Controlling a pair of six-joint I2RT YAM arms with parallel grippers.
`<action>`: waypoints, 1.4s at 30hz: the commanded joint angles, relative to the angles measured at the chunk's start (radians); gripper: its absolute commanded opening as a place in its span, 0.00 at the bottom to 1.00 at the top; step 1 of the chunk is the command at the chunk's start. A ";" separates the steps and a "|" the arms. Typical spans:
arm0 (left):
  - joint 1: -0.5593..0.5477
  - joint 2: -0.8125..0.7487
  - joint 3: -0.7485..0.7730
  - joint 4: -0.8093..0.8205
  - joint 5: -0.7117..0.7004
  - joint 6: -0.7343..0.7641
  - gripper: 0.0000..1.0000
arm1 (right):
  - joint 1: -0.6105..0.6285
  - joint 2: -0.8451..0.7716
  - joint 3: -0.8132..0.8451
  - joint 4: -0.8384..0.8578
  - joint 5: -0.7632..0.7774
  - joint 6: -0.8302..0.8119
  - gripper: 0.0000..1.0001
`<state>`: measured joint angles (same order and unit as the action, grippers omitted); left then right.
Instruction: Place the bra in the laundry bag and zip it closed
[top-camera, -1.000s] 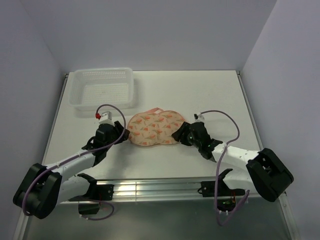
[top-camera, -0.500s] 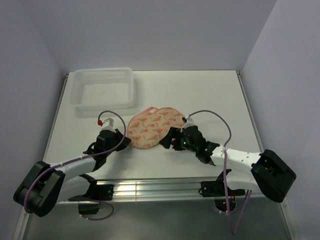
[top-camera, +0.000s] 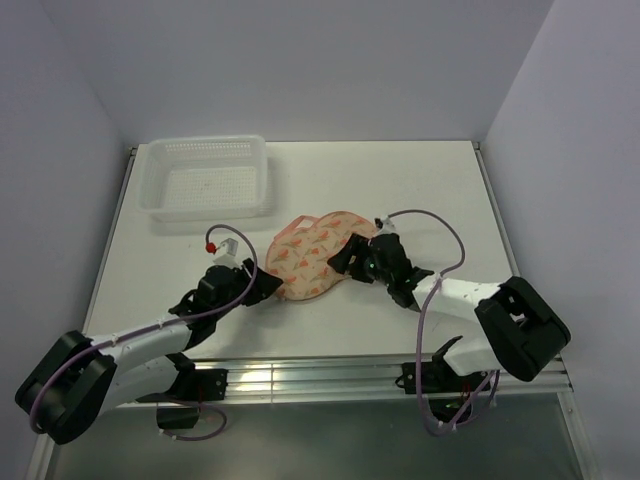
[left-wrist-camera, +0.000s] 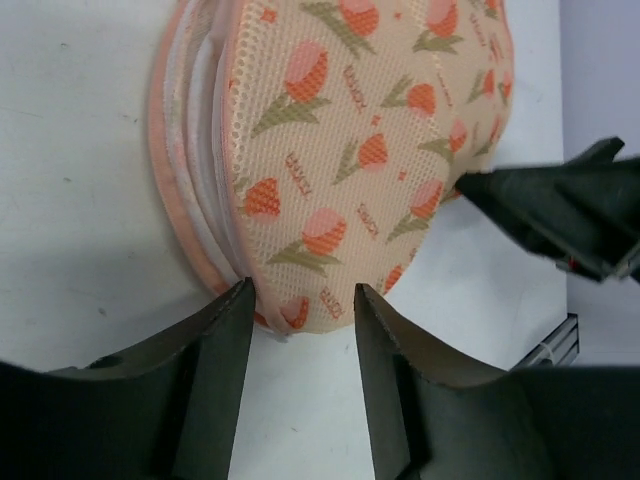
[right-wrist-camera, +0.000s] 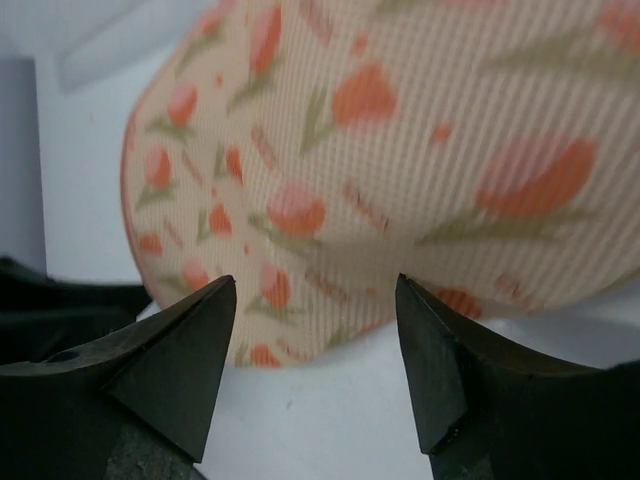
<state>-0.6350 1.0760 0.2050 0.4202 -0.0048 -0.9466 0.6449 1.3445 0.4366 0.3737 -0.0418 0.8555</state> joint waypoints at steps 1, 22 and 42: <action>-0.011 -0.065 -0.003 -0.027 -0.023 -0.035 0.52 | -0.060 0.002 0.079 -0.005 -0.001 -0.082 0.74; -0.227 -0.199 -0.050 -0.203 -0.172 0.126 0.37 | 0.196 0.007 -0.052 0.116 -0.021 0.106 0.70; -0.402 0.191 0.119 -0.058 -0.343 0.189 0.41 | 0.196 0.050 -0.061 0.156 -0.021 0.103 0.65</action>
<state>-1.0210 1.2549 0.2947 0.3195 -0.3042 -0.7746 0.8337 1.3869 0.3534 0.4793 -0.0772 0.9543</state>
